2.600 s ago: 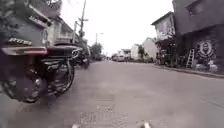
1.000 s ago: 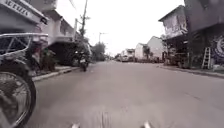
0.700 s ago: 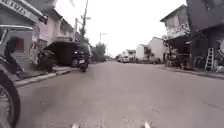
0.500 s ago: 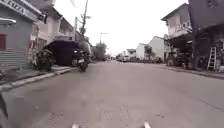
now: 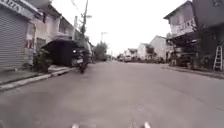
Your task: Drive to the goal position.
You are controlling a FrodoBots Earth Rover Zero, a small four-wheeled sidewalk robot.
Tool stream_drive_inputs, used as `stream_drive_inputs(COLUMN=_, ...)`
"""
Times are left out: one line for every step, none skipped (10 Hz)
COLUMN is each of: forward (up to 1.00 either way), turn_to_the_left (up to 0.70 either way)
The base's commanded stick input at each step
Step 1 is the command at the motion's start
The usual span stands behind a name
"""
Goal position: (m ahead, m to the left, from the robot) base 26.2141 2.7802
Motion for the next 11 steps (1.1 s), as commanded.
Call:
stream_drive_inputs(forward=0.70, turn_to_the_left=0.31)
stream_drive_inputs(forward=0.70, turn_to_the_left=0.04)
stream_drive_inputs(forward=0.70, turn_to_the_left=0.13)
stream_drive_inputs(forward=0.70, turn_to_the_left=0.02)
stream_drive_inputs(forward=0.70, turn_to_the_left=0.04)
stream_drive_inputs(forward=0.70, turn_to_the_left=0.10)
stream_drive_inputs(forward=0.70, turn_to_the_left=0.17)
stream_drive_inputs(forward=0.70, turn_to_the_left=0.15)
stream_drive_inputs(forward=0.70, turn_to_the_left=0.12)
stream_drive_inputs(forward=0.70, turn_to_the_left=0.07)
stream_drive_inputs(forward=0.70, turn_to_the_left=0.02)
